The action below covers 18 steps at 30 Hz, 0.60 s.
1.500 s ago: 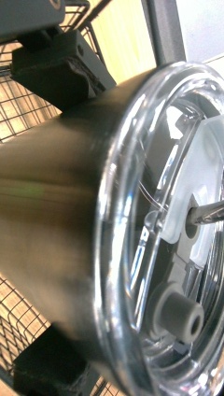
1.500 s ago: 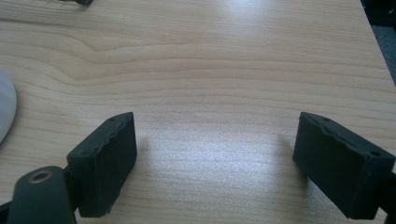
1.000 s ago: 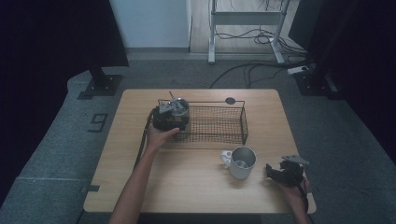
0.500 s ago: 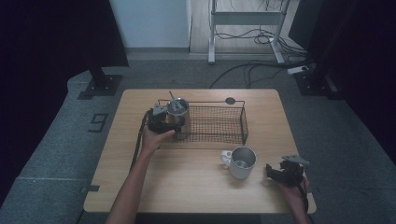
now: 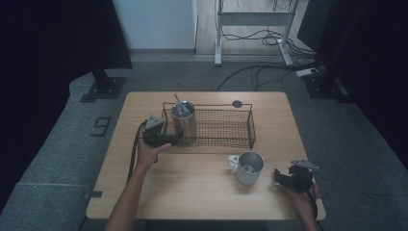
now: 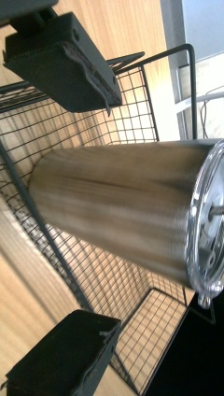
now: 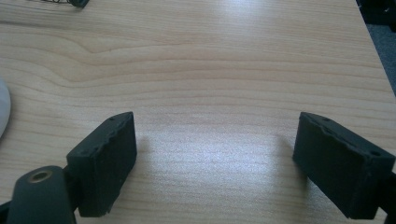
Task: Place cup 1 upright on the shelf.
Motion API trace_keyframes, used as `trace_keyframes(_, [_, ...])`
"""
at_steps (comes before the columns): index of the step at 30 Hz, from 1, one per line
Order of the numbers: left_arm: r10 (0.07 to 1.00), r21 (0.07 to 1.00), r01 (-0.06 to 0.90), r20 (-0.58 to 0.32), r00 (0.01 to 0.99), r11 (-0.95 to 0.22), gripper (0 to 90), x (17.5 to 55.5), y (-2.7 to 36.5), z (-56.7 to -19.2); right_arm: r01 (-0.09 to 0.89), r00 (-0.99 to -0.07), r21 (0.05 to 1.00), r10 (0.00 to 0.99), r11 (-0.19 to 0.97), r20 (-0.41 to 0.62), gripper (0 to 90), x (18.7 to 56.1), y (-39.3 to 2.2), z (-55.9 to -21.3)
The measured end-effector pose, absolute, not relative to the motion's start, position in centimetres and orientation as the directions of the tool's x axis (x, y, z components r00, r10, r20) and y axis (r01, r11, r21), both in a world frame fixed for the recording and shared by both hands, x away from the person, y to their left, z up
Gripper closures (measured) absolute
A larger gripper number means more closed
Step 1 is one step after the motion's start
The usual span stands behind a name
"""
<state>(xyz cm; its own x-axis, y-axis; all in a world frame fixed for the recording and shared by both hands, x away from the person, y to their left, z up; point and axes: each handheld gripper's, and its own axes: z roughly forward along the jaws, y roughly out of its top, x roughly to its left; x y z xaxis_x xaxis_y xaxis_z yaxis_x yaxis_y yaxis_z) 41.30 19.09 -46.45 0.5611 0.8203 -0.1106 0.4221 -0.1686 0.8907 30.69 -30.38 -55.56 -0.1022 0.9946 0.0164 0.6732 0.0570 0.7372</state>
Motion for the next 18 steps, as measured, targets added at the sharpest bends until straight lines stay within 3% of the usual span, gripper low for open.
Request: trace_keyframes(18, [0.782,0.868,0.455,-0.138,0.608,-0.200,0.0,34.8,20.1,-47.6,0.673,-0.103,0.737,0.995,0.058,0.016,13.2,30.7,-30.4,-55.6])
